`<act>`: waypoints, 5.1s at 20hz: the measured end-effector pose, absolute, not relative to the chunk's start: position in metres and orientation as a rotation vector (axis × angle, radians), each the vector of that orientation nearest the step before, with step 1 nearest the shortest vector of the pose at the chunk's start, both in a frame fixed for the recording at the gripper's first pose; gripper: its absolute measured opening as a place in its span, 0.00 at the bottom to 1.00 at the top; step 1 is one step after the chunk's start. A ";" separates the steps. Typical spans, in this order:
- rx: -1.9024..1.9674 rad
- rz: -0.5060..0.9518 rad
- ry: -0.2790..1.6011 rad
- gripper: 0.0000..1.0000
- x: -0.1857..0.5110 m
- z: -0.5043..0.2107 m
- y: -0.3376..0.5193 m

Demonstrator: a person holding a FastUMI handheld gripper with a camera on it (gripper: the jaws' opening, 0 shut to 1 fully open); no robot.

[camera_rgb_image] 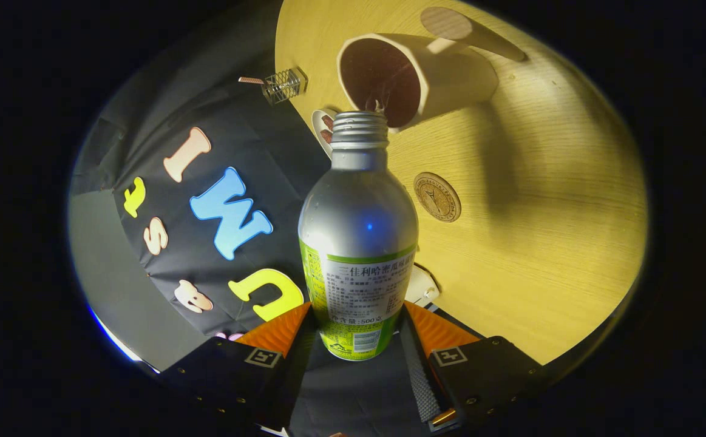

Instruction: Take the bottle from table, then pour the juice into the cup, finally place the bottle on the coaster

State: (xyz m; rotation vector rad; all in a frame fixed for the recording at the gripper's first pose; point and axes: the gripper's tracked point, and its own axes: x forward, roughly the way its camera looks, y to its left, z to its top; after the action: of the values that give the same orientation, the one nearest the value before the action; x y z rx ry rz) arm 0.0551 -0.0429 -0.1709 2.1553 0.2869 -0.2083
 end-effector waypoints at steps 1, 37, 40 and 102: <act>2.157 -0.214 0.289 0.75 0.055 -0.171 -0.042; 2.139 -0.226 0.335 0.75 0.062 -0.167 -0.048; 2.050 -0.248 0.355 0.75 0.057 -0.180 -0.046; 0.164 -0.403 0.551 0.75 0.167 -0.302 -0.057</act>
State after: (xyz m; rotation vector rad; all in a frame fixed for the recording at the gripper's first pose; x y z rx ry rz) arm 0.1666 -0.0572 -0.3016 0.1641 0.5508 -0.4026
